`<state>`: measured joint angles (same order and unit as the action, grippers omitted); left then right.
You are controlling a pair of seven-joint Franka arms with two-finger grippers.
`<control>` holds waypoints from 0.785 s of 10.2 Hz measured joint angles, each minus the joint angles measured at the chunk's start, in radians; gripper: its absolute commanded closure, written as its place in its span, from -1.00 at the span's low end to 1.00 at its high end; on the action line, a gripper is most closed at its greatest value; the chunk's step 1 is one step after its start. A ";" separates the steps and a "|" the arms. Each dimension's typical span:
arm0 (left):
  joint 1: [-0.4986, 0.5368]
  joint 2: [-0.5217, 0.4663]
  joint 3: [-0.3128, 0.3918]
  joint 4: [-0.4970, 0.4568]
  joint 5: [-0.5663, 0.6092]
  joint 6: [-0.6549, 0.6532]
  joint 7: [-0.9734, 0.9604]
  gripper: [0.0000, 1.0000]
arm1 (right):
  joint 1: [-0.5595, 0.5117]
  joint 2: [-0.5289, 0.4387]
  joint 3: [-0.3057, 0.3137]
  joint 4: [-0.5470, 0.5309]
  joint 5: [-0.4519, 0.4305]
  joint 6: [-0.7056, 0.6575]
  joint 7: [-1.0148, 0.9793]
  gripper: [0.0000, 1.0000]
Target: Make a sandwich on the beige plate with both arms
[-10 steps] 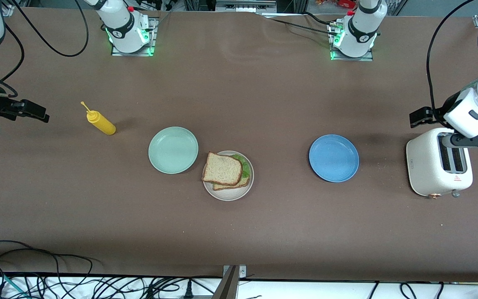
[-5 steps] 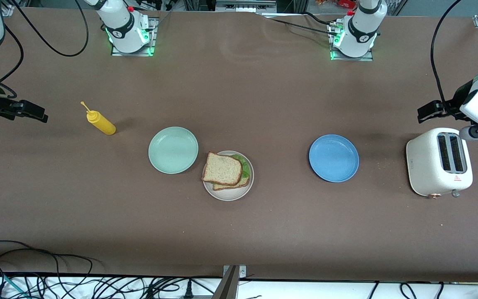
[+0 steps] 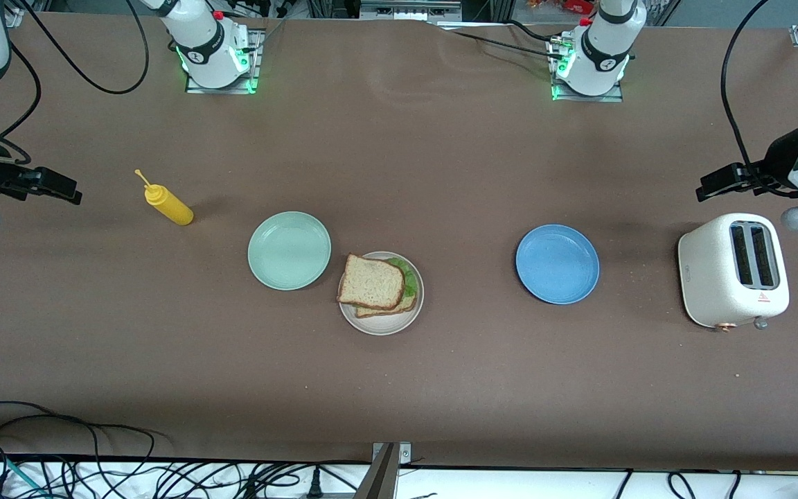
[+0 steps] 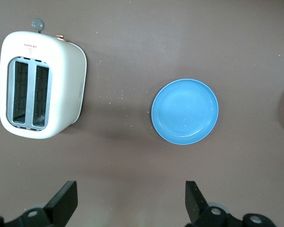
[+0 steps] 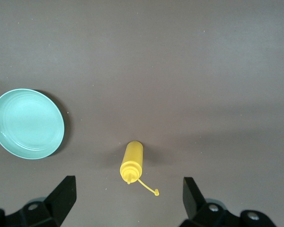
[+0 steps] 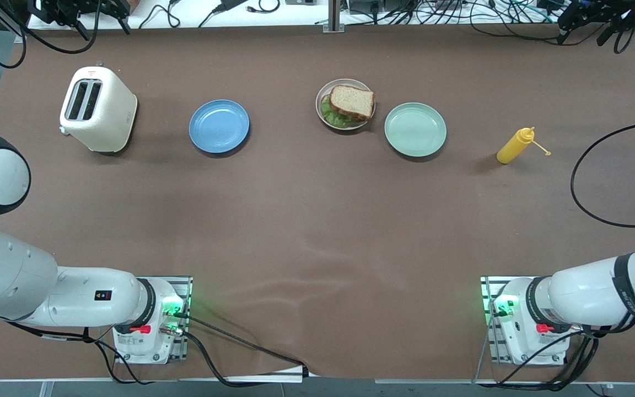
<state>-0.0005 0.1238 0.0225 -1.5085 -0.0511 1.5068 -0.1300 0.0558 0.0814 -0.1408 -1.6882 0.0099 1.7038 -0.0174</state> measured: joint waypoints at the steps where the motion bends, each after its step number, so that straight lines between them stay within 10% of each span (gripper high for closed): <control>1: 0.001 0.000 0.000 0.001 0.005 0.000 0.010 -1.00 | 0.000 0.000 0.000 0.000 0.000 0.000 0.000 -1.00; 8: 0.023 0.008 0.000 0.025 0.011 0.000 0.039 -1.00 | 0.003 0.000 0.004 0.000 0.000 -0.001 0.000 -1.00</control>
<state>0.0225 0.1313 0.0222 -1.4831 -0.0401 1.5068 -0.0913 0.0587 0.0814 -0.1371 -1.6882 0.0099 1.7032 -0.0174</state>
